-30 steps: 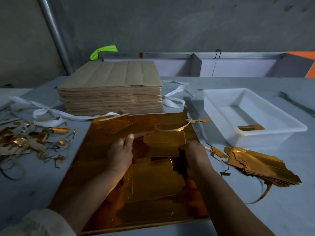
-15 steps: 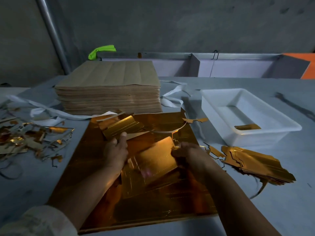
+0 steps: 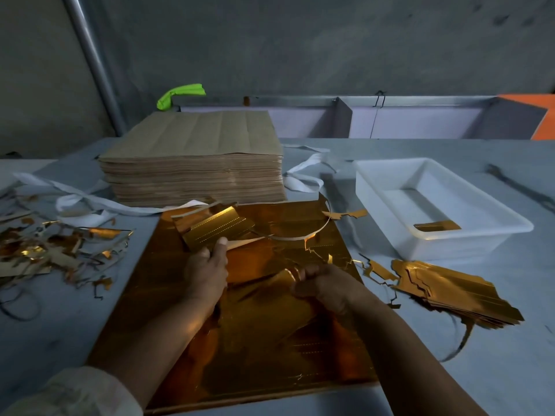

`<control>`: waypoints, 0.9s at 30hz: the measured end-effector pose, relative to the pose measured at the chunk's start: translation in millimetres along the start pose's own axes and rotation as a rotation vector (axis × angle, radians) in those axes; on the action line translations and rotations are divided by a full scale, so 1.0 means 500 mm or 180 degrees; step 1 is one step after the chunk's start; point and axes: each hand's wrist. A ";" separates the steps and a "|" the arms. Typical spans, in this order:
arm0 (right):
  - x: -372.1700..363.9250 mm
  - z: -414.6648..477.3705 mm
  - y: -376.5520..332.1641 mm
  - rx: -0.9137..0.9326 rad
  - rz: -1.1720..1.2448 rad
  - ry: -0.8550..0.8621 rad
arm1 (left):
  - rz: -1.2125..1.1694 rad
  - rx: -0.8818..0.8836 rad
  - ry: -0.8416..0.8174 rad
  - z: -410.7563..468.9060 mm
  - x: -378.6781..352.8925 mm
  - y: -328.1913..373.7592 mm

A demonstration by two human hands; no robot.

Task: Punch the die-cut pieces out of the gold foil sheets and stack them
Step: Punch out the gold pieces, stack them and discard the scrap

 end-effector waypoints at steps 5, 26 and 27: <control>0.016 -0.004 0.018 -0.0262 0.1151 0.0164 | 0.0042 0.0149 -0.0003 0.012 0.001 -0.004; 0.008 -0.003 0.033 -0.0283 0.1839 0.0574 | 0.3449 -0.0376 -0.1274 0.046 0.081 0.115; 0.007 -0.002 0.035 -0.0291 0.1863 0.0584 | 0.3681 -0.0533 -0.1091 0.052 0.086 0.127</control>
Point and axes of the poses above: each hand's wrist, its own z-axis towards the middle knuckle, its own x-axis out of the back of the hand, y = z × x, and after that the axes turned 7 degrees about y, right-handed
